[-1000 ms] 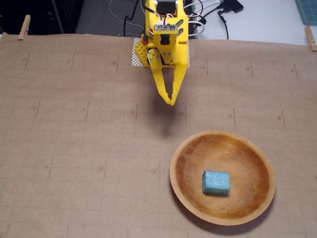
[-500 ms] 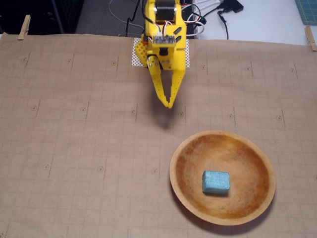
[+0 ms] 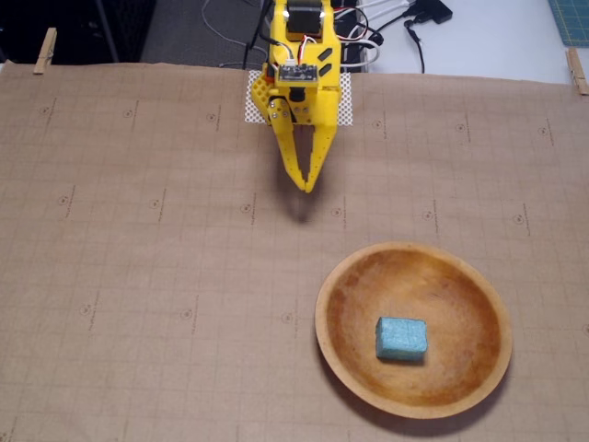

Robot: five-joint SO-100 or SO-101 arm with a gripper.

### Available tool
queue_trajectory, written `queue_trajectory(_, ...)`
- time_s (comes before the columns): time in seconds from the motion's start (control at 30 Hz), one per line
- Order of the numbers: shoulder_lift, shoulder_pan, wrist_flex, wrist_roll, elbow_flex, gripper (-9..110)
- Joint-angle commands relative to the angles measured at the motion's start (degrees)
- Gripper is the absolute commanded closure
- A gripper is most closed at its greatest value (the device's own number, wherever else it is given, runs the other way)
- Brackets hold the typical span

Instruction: Grasp a blue block and put it in the bowl.

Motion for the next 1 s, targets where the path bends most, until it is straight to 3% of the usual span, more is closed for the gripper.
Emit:
queue_trajectory(0.0, 0.6, 1.1, 0.4, -0.1, -0.5, 105)
queue_trajectory(0.43, 0.4, 1.1, 1.3, -0.5, 5.4, 105)
queue_trajectory(0.63, 0.7, 1.1, 11.2, -0.1, 5.4, 105)
queue_trajectory(0.97, 0.4, 1.4, 11.3, -0.5, 5.3, 105)
